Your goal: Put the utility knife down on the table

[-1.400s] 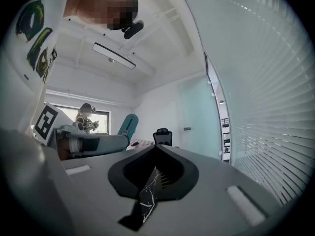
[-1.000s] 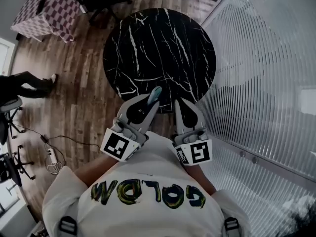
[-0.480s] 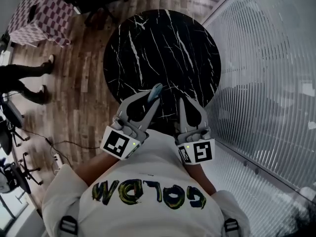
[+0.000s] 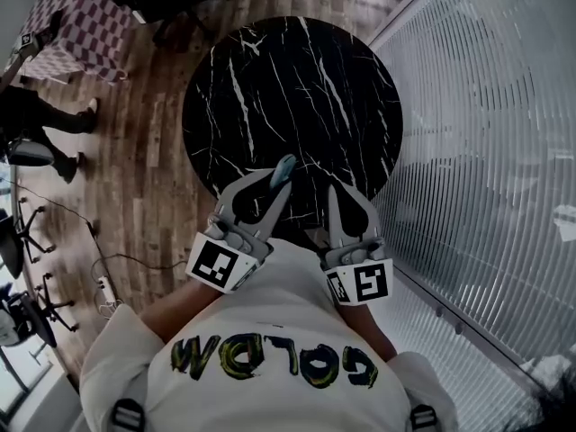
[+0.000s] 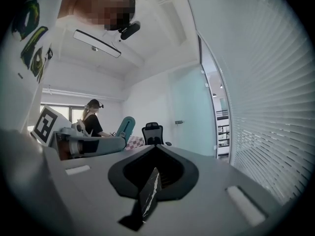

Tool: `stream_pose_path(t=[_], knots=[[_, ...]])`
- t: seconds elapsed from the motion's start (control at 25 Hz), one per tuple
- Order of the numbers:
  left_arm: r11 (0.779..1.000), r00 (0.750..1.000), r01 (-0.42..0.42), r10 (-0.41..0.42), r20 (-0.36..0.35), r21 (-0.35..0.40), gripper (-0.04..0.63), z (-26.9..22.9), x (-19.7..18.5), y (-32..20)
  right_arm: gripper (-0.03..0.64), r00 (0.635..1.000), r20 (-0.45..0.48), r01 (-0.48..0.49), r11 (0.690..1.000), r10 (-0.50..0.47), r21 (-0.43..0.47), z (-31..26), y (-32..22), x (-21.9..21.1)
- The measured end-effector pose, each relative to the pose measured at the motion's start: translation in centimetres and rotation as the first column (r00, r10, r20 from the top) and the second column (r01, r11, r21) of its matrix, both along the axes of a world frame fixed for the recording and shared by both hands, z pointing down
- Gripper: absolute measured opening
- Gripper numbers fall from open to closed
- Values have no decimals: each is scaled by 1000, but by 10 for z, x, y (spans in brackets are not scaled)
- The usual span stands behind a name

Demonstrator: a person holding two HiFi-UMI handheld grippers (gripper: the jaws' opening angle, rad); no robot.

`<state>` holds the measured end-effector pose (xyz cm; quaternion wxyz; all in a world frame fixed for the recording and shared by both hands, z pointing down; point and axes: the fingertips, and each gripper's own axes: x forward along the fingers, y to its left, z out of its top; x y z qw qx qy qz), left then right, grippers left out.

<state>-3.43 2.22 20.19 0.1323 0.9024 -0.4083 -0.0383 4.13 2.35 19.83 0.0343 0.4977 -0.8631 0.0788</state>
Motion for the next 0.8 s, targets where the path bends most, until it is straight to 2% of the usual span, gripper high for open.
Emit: stream_pose_path(t=[0.24,0.52,0.64,0.8], knots=[[1000,999,22,-21,32,-13,74,18,7,-14,2,1000,-14,11,1000,-12,-13,18,-15,16],[997,997,31,-27,66,-67,74,52,11,-31,2,999,-35,15,999,-17,-48,46,-32,22],[997,995,27,-19,99,-77,74,73,15,-39,2,999,-35,12,998,-15,-64,63,-41,26],[990,990,64,-47,136,-123,74,104,13,-51,2,1000,-24,-2,995,-1,-104,91,-48,32]])
